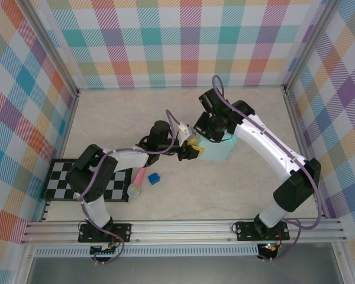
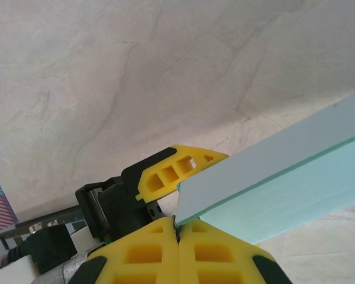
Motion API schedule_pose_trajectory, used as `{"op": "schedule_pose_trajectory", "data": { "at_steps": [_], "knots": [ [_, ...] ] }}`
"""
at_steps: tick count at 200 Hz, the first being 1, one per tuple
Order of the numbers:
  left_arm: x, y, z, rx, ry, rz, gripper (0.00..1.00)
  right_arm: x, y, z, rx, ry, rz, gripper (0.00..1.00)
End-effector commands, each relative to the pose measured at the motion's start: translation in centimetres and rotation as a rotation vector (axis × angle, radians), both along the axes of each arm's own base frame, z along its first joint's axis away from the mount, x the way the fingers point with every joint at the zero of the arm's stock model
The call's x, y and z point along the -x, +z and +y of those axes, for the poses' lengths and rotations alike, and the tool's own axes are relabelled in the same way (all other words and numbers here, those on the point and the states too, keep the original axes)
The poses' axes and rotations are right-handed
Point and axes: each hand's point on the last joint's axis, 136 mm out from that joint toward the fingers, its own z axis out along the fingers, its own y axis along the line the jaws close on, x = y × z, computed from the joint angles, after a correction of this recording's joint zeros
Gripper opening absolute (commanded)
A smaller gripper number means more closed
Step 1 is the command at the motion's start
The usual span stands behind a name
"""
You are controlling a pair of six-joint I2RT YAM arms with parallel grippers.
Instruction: Fold the paper box
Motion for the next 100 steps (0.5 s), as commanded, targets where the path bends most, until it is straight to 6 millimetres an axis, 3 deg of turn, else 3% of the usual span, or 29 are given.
{"op": "schedule_pose_trajectory", "data": {
  "at_steps": [1,100],
  "knots": [
    [0.6,4.0,-0.6,0.079,-0.054,-0.1,0.2,-0.9,1.0,-1.8,0.067,0.05,-0.093,0.0],
    [0.8,4.1,-0.6,0.079,-0.07,-0.113,0.19,-1.0,1.9,-2.2,0.076,0.165,-0.152,0.0]
  ]
}}
